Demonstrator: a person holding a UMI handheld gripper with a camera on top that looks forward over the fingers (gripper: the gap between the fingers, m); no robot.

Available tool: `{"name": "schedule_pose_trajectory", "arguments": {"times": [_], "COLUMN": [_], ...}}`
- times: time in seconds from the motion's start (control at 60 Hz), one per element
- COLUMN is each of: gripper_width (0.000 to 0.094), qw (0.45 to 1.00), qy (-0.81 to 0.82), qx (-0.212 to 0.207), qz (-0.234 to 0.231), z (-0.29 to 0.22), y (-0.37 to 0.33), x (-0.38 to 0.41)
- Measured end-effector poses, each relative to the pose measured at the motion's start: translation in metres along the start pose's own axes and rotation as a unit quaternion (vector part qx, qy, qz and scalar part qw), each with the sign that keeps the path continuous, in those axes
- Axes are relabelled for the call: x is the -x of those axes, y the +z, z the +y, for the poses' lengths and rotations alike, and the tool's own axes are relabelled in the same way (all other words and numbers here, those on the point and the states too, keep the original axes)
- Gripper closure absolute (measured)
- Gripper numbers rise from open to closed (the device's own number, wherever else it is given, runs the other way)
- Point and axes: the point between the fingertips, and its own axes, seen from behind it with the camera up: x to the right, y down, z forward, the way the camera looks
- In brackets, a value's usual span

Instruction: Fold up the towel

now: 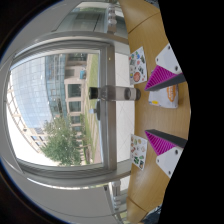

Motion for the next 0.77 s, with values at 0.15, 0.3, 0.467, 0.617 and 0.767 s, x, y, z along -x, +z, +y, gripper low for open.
{"name": "schedule_pose_trajectory", "arguments": {"times": [0.15,0.3,0.467,0.617,0.767], "gripper_width": [0.0157,0.0146,0.0147,0.0145,0.0145], "qw": [1.000,1.000,1.000,1.000,1.000], "qy": [-0.010,-0.015,-0.013,-0.012,-0.012], "qx": [0.005,0.018,0.015,0.002,-0.002], "qz": [-0.010,-0.017,-0.006,0.008,0.009], "z": [0.023,0.053,0.065,0.066,0.067], "y": [-0.029,-0.056,-0.084,-0.104,-0.115], "x": [0.059,0.102,0.121,0.128,0.134]}}
